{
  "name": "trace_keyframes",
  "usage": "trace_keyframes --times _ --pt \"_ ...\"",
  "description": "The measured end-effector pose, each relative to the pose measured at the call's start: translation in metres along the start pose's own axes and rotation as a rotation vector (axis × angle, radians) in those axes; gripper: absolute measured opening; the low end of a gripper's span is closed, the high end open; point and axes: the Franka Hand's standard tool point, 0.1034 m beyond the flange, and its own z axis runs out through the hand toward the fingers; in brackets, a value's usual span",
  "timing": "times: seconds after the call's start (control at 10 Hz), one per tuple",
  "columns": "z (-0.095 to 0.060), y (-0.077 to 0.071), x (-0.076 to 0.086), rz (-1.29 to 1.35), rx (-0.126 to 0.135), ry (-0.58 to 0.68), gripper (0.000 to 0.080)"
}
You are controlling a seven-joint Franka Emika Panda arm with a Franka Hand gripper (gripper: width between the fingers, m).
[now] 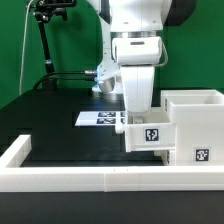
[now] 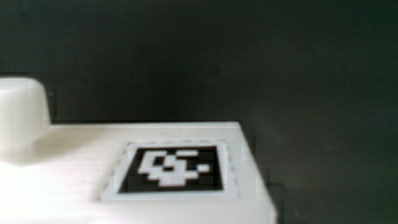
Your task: Assemble drawer
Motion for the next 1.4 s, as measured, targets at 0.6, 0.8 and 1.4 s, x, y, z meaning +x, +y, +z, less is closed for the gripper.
trace_keyframes --times 0.6,0.8,1.4 --pt "-0.0009 0.0016 0.0022 -0.060 -0.003 -0.017 0.0044" --pt "-0.0012 0.0026 0.0030 -0.075 -0.006 -0.023 0.0044" --pt "-0.0022 0.0020 0.0043 -0.063 -0.011 -0.022 0.0532"
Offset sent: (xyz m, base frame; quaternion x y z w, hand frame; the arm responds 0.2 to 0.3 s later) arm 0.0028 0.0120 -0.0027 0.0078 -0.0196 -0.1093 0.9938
